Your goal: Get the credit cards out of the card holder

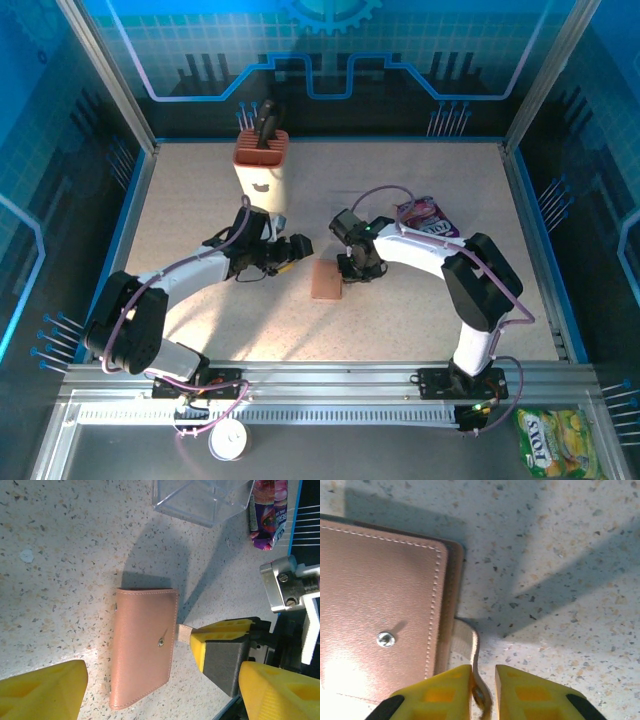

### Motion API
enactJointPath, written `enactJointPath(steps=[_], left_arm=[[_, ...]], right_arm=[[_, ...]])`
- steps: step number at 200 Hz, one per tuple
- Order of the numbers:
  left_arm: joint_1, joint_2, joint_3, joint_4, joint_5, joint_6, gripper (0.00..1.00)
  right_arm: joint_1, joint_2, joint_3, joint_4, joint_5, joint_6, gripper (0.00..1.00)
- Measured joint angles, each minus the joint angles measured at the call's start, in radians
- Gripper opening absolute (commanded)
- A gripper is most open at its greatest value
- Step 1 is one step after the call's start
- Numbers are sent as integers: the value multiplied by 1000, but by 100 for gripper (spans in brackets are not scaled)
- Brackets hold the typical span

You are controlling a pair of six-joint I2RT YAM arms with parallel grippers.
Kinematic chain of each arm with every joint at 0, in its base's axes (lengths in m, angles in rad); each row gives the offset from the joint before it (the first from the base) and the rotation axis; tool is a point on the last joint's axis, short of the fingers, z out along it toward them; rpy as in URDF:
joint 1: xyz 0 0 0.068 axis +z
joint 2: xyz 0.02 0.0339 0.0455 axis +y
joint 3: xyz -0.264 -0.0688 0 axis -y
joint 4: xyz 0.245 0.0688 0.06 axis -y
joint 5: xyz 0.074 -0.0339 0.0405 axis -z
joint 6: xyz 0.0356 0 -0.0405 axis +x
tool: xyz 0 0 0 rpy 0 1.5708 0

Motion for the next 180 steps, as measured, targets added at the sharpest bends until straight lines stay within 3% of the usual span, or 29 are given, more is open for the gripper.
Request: enactJointPath(steps=[79, 180], left_arm=[[-6, 2, 7, -40, -16, -6, 80], [-12, 19, 8, -39, -23, -7, 80]], right_arm=[[-13, 9, -40, 110, -75, 3, 22], [-65, 13, -113, 213, -166, 17, 13]])
